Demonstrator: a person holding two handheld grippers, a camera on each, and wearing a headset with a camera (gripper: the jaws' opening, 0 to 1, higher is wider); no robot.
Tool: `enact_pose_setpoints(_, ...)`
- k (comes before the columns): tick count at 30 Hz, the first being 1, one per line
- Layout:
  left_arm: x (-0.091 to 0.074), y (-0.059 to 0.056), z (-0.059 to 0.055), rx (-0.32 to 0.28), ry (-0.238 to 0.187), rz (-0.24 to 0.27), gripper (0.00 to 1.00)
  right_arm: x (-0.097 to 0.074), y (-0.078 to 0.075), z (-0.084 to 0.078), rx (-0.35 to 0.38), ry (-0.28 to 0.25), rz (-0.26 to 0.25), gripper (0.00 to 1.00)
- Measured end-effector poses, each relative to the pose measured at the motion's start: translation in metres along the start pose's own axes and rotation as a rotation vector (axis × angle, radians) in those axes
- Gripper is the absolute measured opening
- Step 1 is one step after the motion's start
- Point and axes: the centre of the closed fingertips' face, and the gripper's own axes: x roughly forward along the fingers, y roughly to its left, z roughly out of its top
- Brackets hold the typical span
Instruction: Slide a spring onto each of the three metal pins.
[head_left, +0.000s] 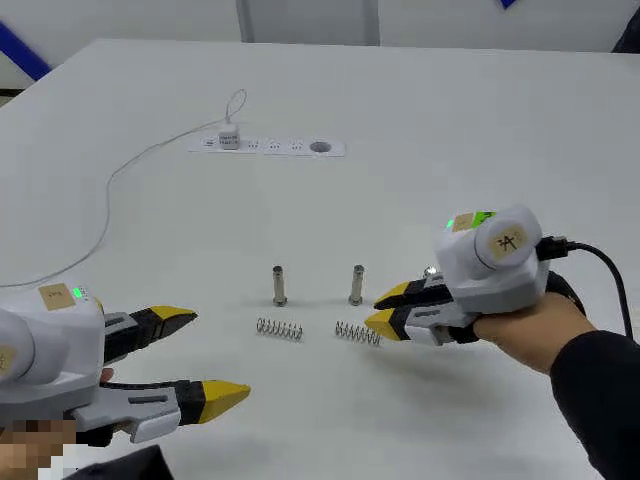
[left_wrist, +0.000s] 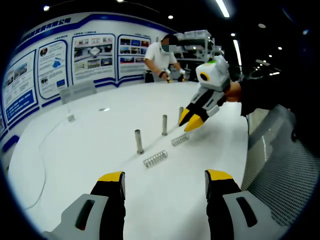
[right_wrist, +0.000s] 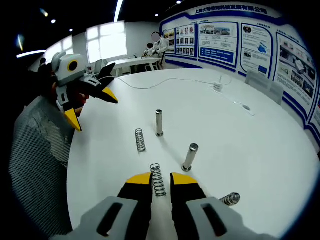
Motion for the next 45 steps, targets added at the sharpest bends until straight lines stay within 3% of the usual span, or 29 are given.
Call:
enact_pose_setpoints(8, 0.0, 0.001, 0.0, -0.001, -0.001, 0.003, 0.66, 0.021, 0.008, -0.001, -0.109, 0.11, 0.023, 0.15)
enact_pose_setpoints(18, -0.001, 0.001, -0.001, -0.001, 0.0, 0.004, 0.66, 0.037, 0.012, -0.006, -0.148, 0.187, 0.045, 0.15)
enact_pose_setpoints(28, -0.001, 0.001, 0.0, -0.004, -0.003, 0.005, 0.66, 0.042, 0.009, -0.013, -0.183, 0.249, 0.051, 0.14)
enact_pose_setpoints(36, -0.001, 0.001, 0.0, -0.004, -0.003, 0.005, 0.66, 0.041, 0.01, -0.012, -0.169, 0.25, 0.062, 0.12)
enact_pose_setpoints(45, 0.0, 0.0, 0.0, 0.0, 0.0, 0.001, 0.66, 0.028, 0.008, -0.001, -0.135, 0.188, 0.048, 0.12)
